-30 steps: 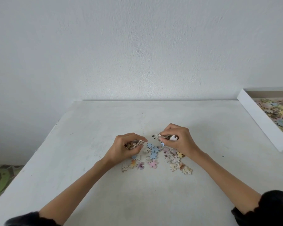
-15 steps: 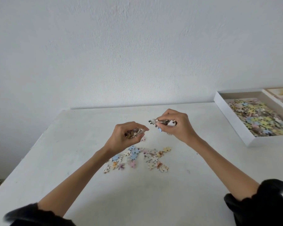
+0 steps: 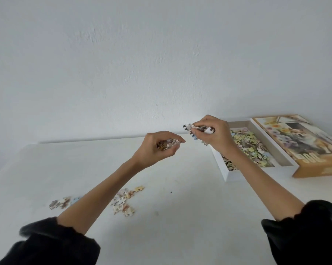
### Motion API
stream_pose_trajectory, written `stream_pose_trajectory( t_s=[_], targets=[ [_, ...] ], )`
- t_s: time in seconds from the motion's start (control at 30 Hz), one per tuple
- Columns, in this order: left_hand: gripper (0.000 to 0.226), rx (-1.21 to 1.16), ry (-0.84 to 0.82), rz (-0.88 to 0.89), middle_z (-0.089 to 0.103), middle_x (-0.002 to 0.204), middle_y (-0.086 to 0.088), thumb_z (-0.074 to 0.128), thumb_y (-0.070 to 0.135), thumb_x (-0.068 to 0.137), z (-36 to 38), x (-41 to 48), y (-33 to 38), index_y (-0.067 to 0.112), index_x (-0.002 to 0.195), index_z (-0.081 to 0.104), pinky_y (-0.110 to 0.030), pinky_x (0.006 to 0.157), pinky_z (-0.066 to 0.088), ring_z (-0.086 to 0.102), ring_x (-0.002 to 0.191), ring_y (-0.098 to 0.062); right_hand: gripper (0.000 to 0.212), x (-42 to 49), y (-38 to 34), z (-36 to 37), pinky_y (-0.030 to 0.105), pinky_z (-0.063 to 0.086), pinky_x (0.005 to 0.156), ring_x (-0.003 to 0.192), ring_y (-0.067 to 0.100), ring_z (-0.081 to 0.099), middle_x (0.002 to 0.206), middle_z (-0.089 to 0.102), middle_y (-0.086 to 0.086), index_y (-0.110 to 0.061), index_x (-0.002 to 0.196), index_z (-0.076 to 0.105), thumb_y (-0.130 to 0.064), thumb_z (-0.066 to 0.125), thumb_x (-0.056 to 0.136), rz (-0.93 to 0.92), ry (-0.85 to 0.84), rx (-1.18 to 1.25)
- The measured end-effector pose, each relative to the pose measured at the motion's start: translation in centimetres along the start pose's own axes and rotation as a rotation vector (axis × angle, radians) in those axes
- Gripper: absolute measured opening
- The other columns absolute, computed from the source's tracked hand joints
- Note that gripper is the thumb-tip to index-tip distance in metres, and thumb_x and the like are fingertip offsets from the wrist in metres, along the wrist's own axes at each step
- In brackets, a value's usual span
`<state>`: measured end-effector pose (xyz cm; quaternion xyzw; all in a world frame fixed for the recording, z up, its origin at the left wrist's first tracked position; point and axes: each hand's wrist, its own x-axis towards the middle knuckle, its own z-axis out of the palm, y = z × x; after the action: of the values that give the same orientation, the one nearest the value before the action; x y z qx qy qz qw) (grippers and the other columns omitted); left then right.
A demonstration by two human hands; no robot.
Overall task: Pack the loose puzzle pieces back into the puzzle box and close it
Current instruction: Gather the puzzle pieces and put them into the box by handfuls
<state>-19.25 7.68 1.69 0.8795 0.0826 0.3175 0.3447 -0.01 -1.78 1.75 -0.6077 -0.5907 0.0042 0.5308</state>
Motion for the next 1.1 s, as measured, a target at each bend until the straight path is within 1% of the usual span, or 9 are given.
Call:
stream_pose_trajectory(
  t_s=[0.23, 0.43, 0.5, 0.57, 0.63, 0.7, 0.83, 0.93, 1.1],
  targets=[
    [0.013, -0.06, -0.029, 0.039, 0.062, 0.07, 0.01, 0.064, 0.011, 0.085, 8.7, 5.9, 1.8, 0.018, 0.094, 0.071, -0.018, 0.052, 0.029, 0.036, 0.05, -0.015, 0.017, 0.6, 5.5, -7.8, 0.005, 0.041, 0.063, 0.07, -0.006, 0.058, 0.078, 0.063, 0.001, -0.005, 0.091, 0.072, -0.007, 0.072, 0.075, 0.003, 0.038, -0.103],
    [0.013, -0.024, -0.123, 0.055, 0.064, 0.068, 0.005, 0.065, 0.012, 0.084, 15.6, 9.7, 3.0, 0.012, 0.096, 0.071, -0.011, 0.054, 0.035, 0.047, 0.05, 0.0, 0.015, 0.8, 9.7, -11.3, 0.01, 0.042, 0.068, 0.07, -0.003, 0.057, 0.078, 0.063, 0.001, -0.009, 0.091, 0.072, -0.011, 0.072, 0.076, 0.072, -0.024, -0.108],
    [0.015, -0.025, -0.152, 0.053, 0.068, 0.073, -0.001, 0.063, 0.017, 0.085, 17.5, 10.7, 2.7, 0.02, 0.098, 0.07, -0.028, 0.062, 0.05, 0.059, 0.06, -0.011, 0.014, 0.9, 11.2, -12.0, 0.02, 0.046, 0.071, 0.072, 0.002, 0.058, 0.079, 0.063, 0.001, -0.01, 0.09, 0.073, -0.014, 0.072, 0.077, 0.103, -0.048, -0.132],
    [0.016, -0.006, -0.19, 0.049, 0.072, 0.084, -0.007, 0.061, 0.022, 0.086, 19.0, 11.5, 2.1, 0.026, 0.1, 0.068, -0.044, 0.07, 0.052, 0.064, 0.072, -0.029, 0.015, 0.9, 12.7, -12.4, 0.032, 0.049, 0.073, 0.077, 0.012, 0.06, 0.081, 0.064, 0.0, -0.012, 0.09, 0.073, -0.018, 0.071, 0.077, 0.129, -0.064, -0.162],
    [0.018, 0.07, -0.243, 0.052, 0.072, 0.095, -0.003, 0.063, 0.024, 0.085, 20.1, 12.0, 1.6, 0.023, 0.102, 0.069, -0.041, 0.075, 0.053, 0.066, 0.082, -0.02, 0.016, 0.8, 13.9, -12.6, 0.036, 0.051, 0.074, 0.079, 0.014, 0.062, 0.082, 0.066, -0.001, -0.014, 0.092, 0.073, -0.023, 0.07, 0.078, 0.149, -0.077, -0.175],
    [0.025, 0.214, -0.304, 0.077, 0.068, 0.105, 0.003, 0.063, 0.036, 0.083, 20.9, 12.2, 1.2, 0.024, 0.104, 0.068, -0.038, 0.075, 0.053, 0.064, 0.088, -0.012, 0.017, 0.5, 15.0, -12.7, 0.033, 0.05, 0.073, 0.078, 0.01, 0.061, 0.082, 0.064, -0.007, -0.02, 0.094, 0.072, -0.03, 0.068, 0.079, 0.187, -0.107, -0.191],
    [0.027, 0.335, -0.391, 0.121, 0.059, 0.119, 0.001, 0.063, 0.041, 0.083, 21.5, 12.0, 0.4, 0.024, 0.102, 0.07, -0.029, 0.082, 0.041, 0.058, 0.103, -0.013, 0.013, 0.1, 16.3, -12.7, 0.022, 0.046, 0.067, 0.072, 0.003, 0.054, 0.079, 0.063, -0.011, -0.029, 0.092, 0.069, -0.034, 0.066, 0.081, 0.211, -0.177, -0.177],
    [0.026, 0.318, -0.365, 0.147, 0.063, 0.11, 0.002, 0.059, 0.043, 0.085, 21.5, 11.9, 0.2, 0.022, 0.096, 0.071, -0.034, 0.087, 0.043, 0.058, 0.101, -0.011, 0.015, 0.1, 16.8, -12.3, 0.011, 0.041, 0.07, 0.078, 0.005, 0.055, 0.088, 0.067, -0.002, -0.021, 0.094, 0.07, -0.03, 0.061, 0.086, 0.209, -0.196, -0.143],
    [0.026, 0.275, -0.309, 0.147, 0.067, 0.095, 0.003, 0.054, 0.038, 0.089, 20.8, 11.9, -0.1, 0.019, 0.093, 0.072, -0.039, 0.076, 0.049, 0.059, 0.087, -0.009, 0.014, 0.4, 17.1, -11.4, 0.025, 0.043, 0.077, 0.084, 0.014, 0.057, 0.088, 0.067, 0.004, -0.017, 0.091, 0.07, -0.027, 0.06, 0.087, 0.214, -0.227, -0.115]
  ],
)
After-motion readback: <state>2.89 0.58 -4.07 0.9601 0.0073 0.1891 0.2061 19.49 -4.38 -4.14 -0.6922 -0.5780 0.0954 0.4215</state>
